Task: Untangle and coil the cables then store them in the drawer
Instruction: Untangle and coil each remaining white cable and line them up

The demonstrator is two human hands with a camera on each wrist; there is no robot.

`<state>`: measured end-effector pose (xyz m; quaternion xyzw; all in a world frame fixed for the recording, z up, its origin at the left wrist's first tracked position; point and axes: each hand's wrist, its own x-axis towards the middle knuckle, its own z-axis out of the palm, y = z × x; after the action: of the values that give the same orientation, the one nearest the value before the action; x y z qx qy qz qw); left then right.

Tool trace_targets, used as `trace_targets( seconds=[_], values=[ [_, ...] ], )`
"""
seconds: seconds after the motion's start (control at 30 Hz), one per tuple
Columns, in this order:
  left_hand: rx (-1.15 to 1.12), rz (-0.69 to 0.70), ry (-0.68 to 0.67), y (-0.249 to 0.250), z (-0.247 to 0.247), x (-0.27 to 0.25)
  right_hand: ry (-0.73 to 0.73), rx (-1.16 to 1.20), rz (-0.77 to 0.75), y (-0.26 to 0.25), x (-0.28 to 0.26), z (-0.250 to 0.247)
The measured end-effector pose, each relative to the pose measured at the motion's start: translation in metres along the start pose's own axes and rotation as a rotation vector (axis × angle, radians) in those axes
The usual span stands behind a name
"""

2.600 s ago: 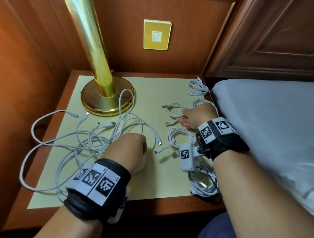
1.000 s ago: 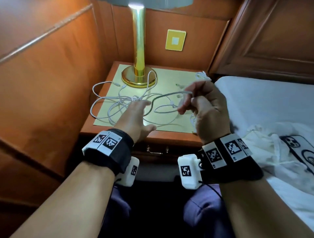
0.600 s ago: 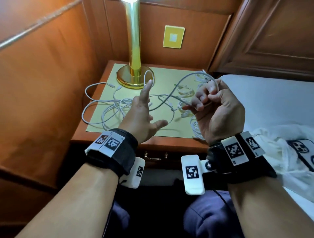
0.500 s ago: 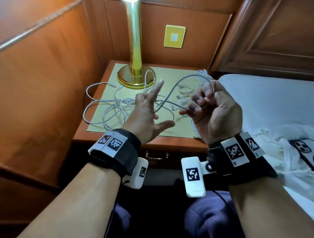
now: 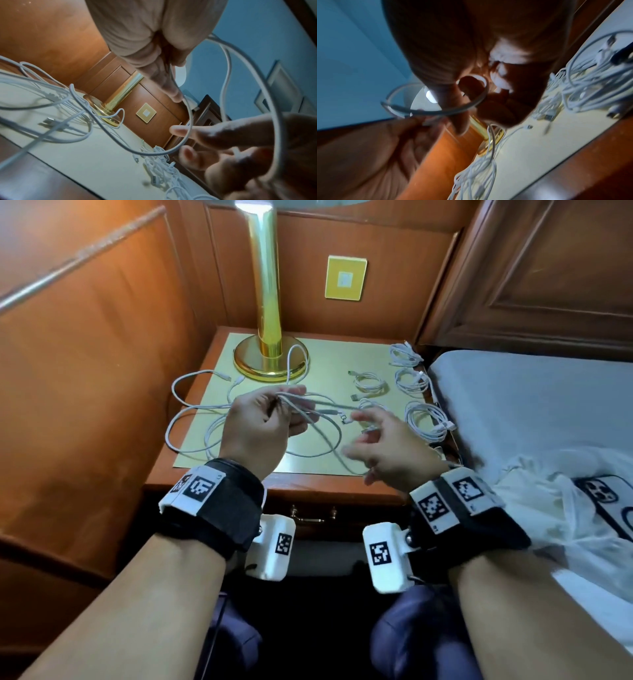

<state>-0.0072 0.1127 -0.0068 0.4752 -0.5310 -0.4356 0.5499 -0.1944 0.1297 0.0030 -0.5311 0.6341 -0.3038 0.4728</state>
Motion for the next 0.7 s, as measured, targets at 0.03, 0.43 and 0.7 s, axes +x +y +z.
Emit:
trace_targets(
  seconds=[0.03,0.43,0.7],
  values=[
    [-0.066,-0.017,-0.005,0.004,0.001,-0.001,-0.065,-0.045,0.004,-0.001,0.001,0.008],
    [0.046,0.113,0.076,0.0,-0.016,-0.003,0.335,0.232,-0.308,-0.018,0.02,0.021],
    [0.381,0.009,-0.032,-0.018,-0.03,-0.001,0.426,0.045,-0.765,-0.014,0.021,0.014]
  ],
)
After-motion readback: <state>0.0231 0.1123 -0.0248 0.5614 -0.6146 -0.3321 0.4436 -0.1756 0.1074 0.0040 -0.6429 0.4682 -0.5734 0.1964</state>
